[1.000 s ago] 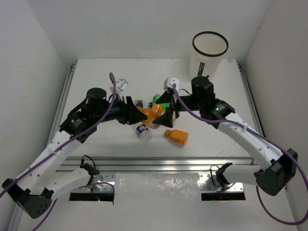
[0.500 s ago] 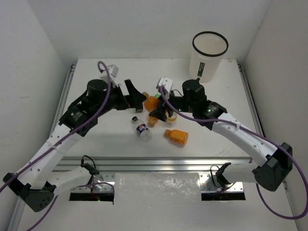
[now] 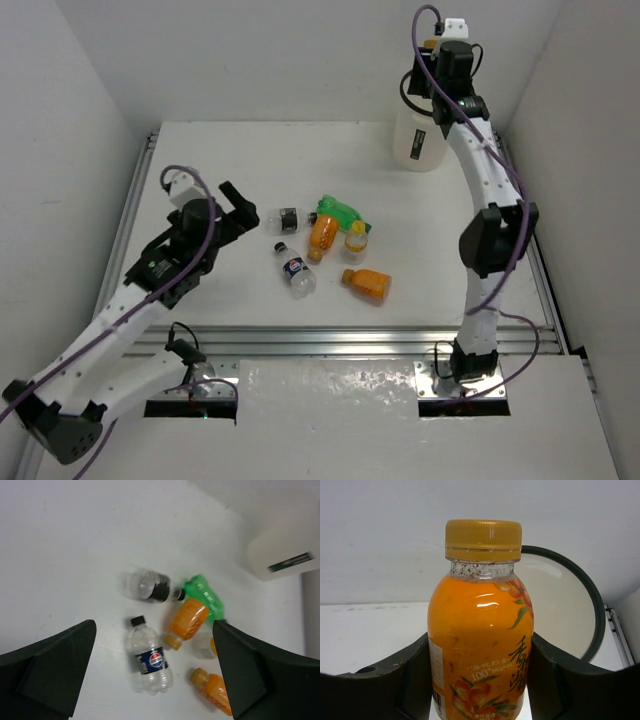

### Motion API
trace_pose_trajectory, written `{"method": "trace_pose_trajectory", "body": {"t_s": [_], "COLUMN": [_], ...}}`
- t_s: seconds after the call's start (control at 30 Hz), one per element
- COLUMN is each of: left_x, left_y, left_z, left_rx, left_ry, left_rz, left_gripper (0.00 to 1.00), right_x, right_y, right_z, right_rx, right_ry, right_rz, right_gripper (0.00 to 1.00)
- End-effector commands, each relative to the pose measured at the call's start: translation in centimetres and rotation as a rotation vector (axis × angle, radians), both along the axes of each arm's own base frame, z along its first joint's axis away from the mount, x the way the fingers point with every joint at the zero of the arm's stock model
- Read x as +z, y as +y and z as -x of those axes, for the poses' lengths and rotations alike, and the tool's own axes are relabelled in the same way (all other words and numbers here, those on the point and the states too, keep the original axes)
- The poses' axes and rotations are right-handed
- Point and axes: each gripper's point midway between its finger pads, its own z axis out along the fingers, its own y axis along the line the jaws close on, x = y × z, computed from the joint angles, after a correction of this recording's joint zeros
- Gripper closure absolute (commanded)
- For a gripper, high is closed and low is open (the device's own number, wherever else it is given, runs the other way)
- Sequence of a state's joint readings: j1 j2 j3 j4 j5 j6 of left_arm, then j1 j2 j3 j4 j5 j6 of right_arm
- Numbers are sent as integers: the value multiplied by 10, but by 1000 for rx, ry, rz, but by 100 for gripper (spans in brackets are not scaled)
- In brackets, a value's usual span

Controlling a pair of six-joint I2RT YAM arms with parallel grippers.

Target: Put the plastic bottles in the bin

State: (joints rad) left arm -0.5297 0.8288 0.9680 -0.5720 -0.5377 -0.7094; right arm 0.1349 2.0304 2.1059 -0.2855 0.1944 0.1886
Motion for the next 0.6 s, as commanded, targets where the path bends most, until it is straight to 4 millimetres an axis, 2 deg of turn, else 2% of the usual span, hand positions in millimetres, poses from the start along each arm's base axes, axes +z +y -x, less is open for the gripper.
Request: {"method": "trace_pose_trajectory", "body": {"t_s": [0.0,0.07,0.13,0.17,0.23,0.27,0.3,0.33,0.37,0.47,0.5,0.53,0.57], "left_x": [-26,-42,-53,-63,-74,-81,-84,-88,-92,-98,-98,-103,-107], "left_y": [-18,-24,-32,-38,-45,-48,-50,-54,-58,-71,-75,-84,-89], "left_z": [-16,-18,-23,-26,-28,-31,-32,-32,-34,-34,-34,-34,-34], "left_rx": [-33,-61,-80,-93,-112,-111,-114,-128,-133,-157,-164,-179,-184], "left_ry": [42,65,76,98,123,143,149,160,167,185,188,207,222], "left_rz": [-2,-10,-6,-1,6,3,3,2,4,6,7,2,0], "left_gripper": [0,0,0,0,0,0,0,0,0,0,0,0,0], "right_x": [25,24,16,11,5,-4,6,7,22,35,55,65,64], "right_y": [-29,-32,-34,-36,-40,-45,-47,-53,-57,-58,-55,-49,-46], "right_z": [-31,-48,-56,-65,-74,-81,-83,-83,-80,-71,-61,-54,-47], "right_rx": [-75,-67,-49,-54,-59,-72,-75,-95,-116,-121,-111,-111,-114], "right_ry": [-91,-144,-157,-170,-177,-172,-200,-208,-245,-251,-275,-279,-263], "right_rz": [22,22,36,46,52,58,54,53,58,75,71,77,85], "right_gripper": [81,76,68,58,49,41,34,25,1,1,1,1,1]}}
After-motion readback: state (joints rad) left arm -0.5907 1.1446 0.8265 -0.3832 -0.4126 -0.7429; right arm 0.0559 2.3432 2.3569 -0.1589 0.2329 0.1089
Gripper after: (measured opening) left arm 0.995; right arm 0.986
